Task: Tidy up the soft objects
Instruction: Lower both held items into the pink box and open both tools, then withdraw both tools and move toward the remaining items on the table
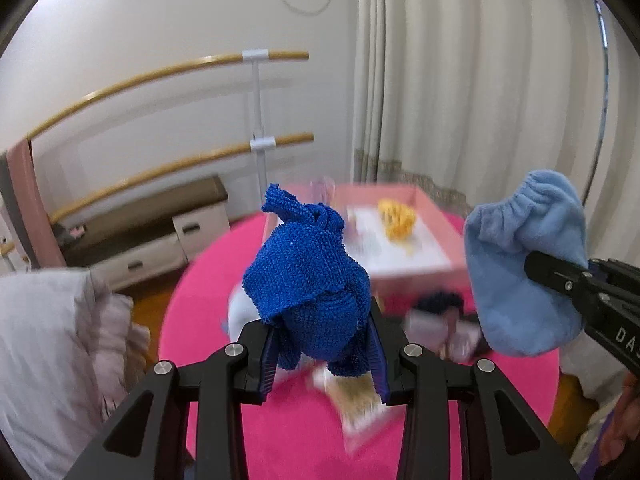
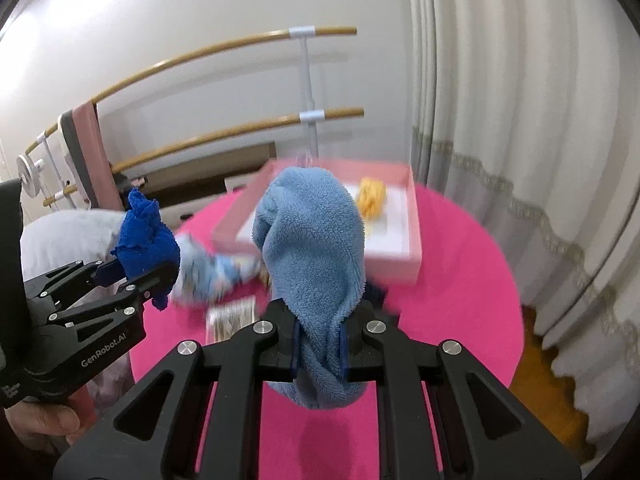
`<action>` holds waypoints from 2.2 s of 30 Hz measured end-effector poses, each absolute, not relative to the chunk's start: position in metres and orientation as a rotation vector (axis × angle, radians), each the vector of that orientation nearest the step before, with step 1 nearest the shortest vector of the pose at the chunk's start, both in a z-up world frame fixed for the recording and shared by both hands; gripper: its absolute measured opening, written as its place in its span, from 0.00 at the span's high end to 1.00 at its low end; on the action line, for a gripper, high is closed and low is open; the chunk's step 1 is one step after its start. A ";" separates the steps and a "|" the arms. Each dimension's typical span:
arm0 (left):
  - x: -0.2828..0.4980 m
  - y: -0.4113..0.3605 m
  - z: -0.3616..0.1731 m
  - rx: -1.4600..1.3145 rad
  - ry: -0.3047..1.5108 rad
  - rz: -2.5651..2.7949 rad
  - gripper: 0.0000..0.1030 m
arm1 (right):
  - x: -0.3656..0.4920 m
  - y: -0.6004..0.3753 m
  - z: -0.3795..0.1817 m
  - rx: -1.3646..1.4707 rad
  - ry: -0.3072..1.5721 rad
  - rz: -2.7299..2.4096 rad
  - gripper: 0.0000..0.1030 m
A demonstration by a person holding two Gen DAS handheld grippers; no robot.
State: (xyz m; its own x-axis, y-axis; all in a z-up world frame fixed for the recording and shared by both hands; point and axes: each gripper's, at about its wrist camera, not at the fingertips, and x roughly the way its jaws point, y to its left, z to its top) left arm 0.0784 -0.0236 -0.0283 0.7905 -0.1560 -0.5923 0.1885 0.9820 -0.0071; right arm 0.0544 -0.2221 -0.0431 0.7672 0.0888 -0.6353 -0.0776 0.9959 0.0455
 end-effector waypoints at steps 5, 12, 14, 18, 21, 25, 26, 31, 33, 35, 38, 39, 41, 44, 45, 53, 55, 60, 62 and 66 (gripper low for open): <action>0.119 -0.031 -0.004 0.059 0.607 -0.177 0.66 | 0.105 -0.229 -0.015 0.003 0.658 0.094 0.88; 0.183 -0.045 0.003 0.051 0.654 -0.183 0.66 | 0.169 -0.235 -0.009 0.018 0.685 0.096 0.88; 0.201 -0.049 0.001 0.051 0.677 -0.186 0.66 | 0.186 -0.237 -0.012 0.030 0.704 0.099 0.88; 0.230 -0.054 -0.005 0.040 0.733 -0.190 0.66 | 0.219 -0.244 -0.024 0.042 0.755 0.093 0.88; 0.248 -0.059 -0.013 0.045 0.768 -0.186 0.66 | 0.240 -0.250 -0.035 0.058 0.795 0.088 0.87; 0.259 -0.061 -0.020 0.042 0.804 -0.184 0.66 | 0.257 -0.254 -0.049 0.066 0.830 0.086 0.87; 0.261 -0.063 -0.023 0.043 0.813 -0.185 0.66 | 0.261 -0.255 -0.051 0.067 0.838 0.086 0.87; 0.289 -0.077 -0.022 0.070 0.839 -0.180 0.64 | 0.275 -0.253 -0.068 0.066 0.882 0.087 0.87; 0.300 -0.081 -0.023 0.079 0.850 -0.177 0.62 | 0.281 -0.253 -0.075 0.070 0.900 0.085 0.87; 0.308 -0.087 -0.027 0.085 0.864 -0.181 0.60 | 0.286 -0.255 -0.083 0.075 0.920 0.084 0.87; 0.314 -0.094 -0.029 0.100 0.874 -0.186 0.53 | 0.293 -0.257 -0.093 0.084 0.946 0.079 0.87; 0.320 -0.098 -0.032 0.104 0.876 -0.183 0.45 | 0.295 -0.259 -0.097 0.090 0.958 0.079 0.86; 0.325 -0.102 -0.034 0.109 0.869 -0.181 0.33 | 0.298 -0.261 -0.103 0.101 0.972 0.078 0.80; 0.324 -0.104 -0.031 0.122 0.844 -0.166 0.19 | 0.299 -0.267 -0.106 0.126 0.966 0.061 0.52; 0.321 -0.104 -0.033 0.122 0.838 -0.168 0.11 | 0.299 -0.271 -0.107 0.143 0.961 0.059 0.32; 0.290 -0.096 -0.026 0.120 0.759 -0.134 0.00 | 0.285 -0.282 -0.097 0.197 0.916 0.041 0.00; 0.274 -0.090 -0.025 0.124 0.735 -0.118 0.00 | 0.277 -0.284 -0.089 0.207 0.888 0.026 0.00; 0.243 -0.076 -0.012 0.096 0.689 -0.095 0.00 | 0.255 -0.281 -0.067 0.207 0.832 0.027 0.00; 0.232 -0.070 -0.006 0.092 0.679 -0.083 0.00 | 0.244 -0.279 -0.059 0.197 0.809 0.018 0.00; 0.206 -0.065 0.004 0.092 0.657 -0.067 0.00 | 0.218 -0.271 -0.040 0.159 0.759 -0.001 0.00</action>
